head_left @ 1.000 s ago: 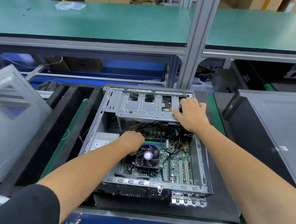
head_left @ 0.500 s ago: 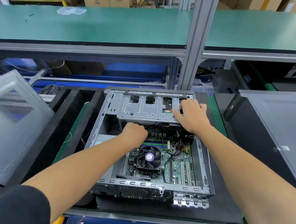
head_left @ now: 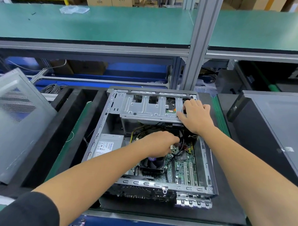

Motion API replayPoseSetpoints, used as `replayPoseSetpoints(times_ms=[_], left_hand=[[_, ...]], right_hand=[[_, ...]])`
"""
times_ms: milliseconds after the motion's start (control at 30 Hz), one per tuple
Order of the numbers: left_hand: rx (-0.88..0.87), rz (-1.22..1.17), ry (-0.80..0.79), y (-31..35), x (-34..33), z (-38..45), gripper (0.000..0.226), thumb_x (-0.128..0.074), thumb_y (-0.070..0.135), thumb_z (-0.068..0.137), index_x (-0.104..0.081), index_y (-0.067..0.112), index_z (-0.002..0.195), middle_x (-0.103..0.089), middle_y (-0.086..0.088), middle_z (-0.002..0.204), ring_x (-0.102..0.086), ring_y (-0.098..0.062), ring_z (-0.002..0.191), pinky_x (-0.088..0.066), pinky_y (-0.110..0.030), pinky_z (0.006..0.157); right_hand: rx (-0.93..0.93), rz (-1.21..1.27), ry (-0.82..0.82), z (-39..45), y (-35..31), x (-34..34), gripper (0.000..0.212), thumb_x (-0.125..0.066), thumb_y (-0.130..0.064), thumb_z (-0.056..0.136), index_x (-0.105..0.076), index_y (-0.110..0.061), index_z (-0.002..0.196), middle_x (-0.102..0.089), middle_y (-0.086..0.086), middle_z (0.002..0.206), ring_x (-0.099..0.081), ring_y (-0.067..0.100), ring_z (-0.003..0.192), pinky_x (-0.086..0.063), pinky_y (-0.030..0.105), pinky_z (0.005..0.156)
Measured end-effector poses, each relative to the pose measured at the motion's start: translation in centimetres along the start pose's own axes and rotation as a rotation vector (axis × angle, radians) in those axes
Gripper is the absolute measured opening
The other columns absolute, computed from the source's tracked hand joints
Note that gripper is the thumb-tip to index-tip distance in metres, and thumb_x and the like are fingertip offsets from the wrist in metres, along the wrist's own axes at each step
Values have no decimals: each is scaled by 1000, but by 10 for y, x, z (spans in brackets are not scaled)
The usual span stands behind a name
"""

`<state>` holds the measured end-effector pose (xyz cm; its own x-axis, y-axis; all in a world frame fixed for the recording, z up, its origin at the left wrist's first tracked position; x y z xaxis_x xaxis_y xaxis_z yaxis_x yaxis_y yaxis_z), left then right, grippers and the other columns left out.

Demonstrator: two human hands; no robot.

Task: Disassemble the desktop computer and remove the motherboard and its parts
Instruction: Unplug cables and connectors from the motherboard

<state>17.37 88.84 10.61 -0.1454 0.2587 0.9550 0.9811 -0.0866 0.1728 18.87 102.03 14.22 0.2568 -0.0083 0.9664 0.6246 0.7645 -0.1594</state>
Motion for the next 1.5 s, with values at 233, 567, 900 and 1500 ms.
replayPoseSetpoints(times_ms=[233, 567, 900, 1500], left_hand=[[216, 84, 115, -60, 11, -25, 13, -44, 9, 89, -57, 8, 90, -60, -9, 95, -58, -30, 88, -46, -37, 68], [489, -112, -284, -132, -22, -36, 16, -42, -2, 86, -52, 11, 86, -49, -11, 86, -42, -22, 71, -37, -33, 62], [590, -209, -279, -159, -29, -38, 19, -49, 14, 92, -59, 1, 102, -55, -9, 87, -49, -21, 70, -40, -28, 59], [713, -460, -338, -165, -49, -30, 25, -45, 9, 96, -65, 1, 82, -73, -11, 80, -68, -18, 68, -54, -31, 70]], right_hand=[[-1, 3, 4, -1, -1, 3, 26, -42, -41, 94, -48, -16, 92, -47, 0, 94, -43, 23, 93, -28, 40, 83], [0, -2, -9, -4, -2, 3, 26, -42, -41, 95, -47, -15, 92, -47, 1, 95, -43, 24, 94, -29, 41, 86], [-3, 4, 1, 2, 2, 0, 28, -44, -42, 94, -51, -15, 95, -51, 2, 98, -44, 23, 95, -25, 39, 84], [-16, 25, 12, 5, 4, -1, 24, -43, -41, 94, -49, -18, 93, -49, 0, 96, -41, 22, 93, -23, 38, 82]])
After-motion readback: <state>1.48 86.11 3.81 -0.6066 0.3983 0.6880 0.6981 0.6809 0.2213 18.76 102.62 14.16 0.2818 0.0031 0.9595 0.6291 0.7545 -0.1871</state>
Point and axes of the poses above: each hand's wrist, its own z-axis towards the middle knuckle, its own x-axis out of the back of the hand, y = z × x, the point moved 9 cm from there along z, towards the middle knuckle
